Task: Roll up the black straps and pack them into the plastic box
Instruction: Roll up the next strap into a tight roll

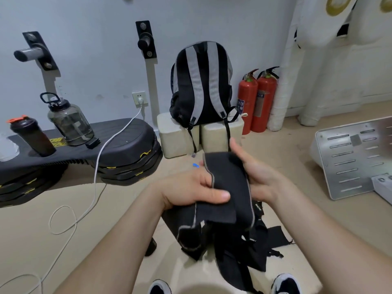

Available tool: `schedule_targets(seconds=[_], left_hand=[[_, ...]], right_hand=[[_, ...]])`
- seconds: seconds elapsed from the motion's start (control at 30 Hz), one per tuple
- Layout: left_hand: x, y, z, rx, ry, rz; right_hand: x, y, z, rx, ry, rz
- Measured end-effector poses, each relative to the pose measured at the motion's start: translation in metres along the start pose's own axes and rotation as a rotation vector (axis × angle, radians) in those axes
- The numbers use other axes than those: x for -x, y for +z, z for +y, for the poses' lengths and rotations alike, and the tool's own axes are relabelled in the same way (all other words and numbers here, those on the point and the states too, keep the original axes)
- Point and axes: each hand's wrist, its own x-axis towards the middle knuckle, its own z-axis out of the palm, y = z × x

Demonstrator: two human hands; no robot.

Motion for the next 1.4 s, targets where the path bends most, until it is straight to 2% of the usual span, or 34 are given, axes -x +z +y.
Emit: schedule_targets(seconds=[0.07, 0.17, 0.27, 0.4, 0.53, 0.6, 0.63, 0.7, 0.77, 0.87, 0.97, 1.1, 1.2, 1.27, 1.3, 1.4], left_hand=[[-0.001, 0.006, -0.004, -0.057, -0.095, -0.147], [0.001, 0.011, -0.011, -0.144, -0.177, -0.255], [0.001, 0.012, -0.017, -0.223, -0.229, -0.321], [0.006, 0.004, -0.015, -0.272, -0.312, -0.3], [0.02, -0.013, -0.011, -0.36, -0.329, -0.181], [0.031, -0.026, -0.005, -0.374, -0.305, -0.047], [0.037, -0.033, -0.002, -0.332, -0.288, 0.071], [0.044, -0.038, 0.004, -0.085, -0.163, 0.322], [0.041, -0.034, 0.01, 0.241, 0.018, 0.5], [0.023, -0.021, 0.017, 0.446, 0.147, 0.578], [0.011, -0.013, 0.016, 0.495, 0.17, 0.598], [0.003, -0.009, 0.015, 0.551, 0.185, 0.627], [-0.001, -0.01, 0.016, 0.602, 0.225, 0.747], [-0.001, -0.019, 0.017, 0.57, 0.283, 0.967], [0.0, -0.025, 0.016, 0.499, 0.311, 1.118], [0.008, -0.039, 0.016, 0.245, 0.352, 1.558]], right_hand=[[-0.003, 0.002, -0.005, -0.081, -0.145, 0.113], [0.002, -0.005, -0.015, -0.129, -0.319, 0.194], [0.004, -0.006, -0.019, -0.116, -0.402, 0.266], [0.003, -0.011, -0.029, -0.057, -0.559, 0.443], [0.01, -0.019, -0.035, -0.033, -0.588, 0.582], [0.011, -0.022, -0.034, 0.083, -0.583, 0.612], [0.012, -0.021, -0.033, 0.154, -0.576, 0.636], [0.013, -0.019, -0.033, 0.274, -0.551, 0.654], [0.011, -0.012, -0.03, 0.334, -0.506, 0.589], [0.005, -0.001, -0.021, 0.497, -0.461, 0.486], [-0.001, 0.008, -0.013, 0.579, -0.449, 0.434], [-0.003, 0.015, -0.007, 0.552, -0.399, 0.415], [-0.006, 0.015, -0.002, 0.652, -0.353, 0.412], [-0.008, 0.008, -0.003, 0.726, -0.318, 0.5], [-0.007, 0.004, -0.006, 0.687, -0.301, 0.538], [0.014, -0.003, -0.029, 0.225, -0.314, 0.441]])
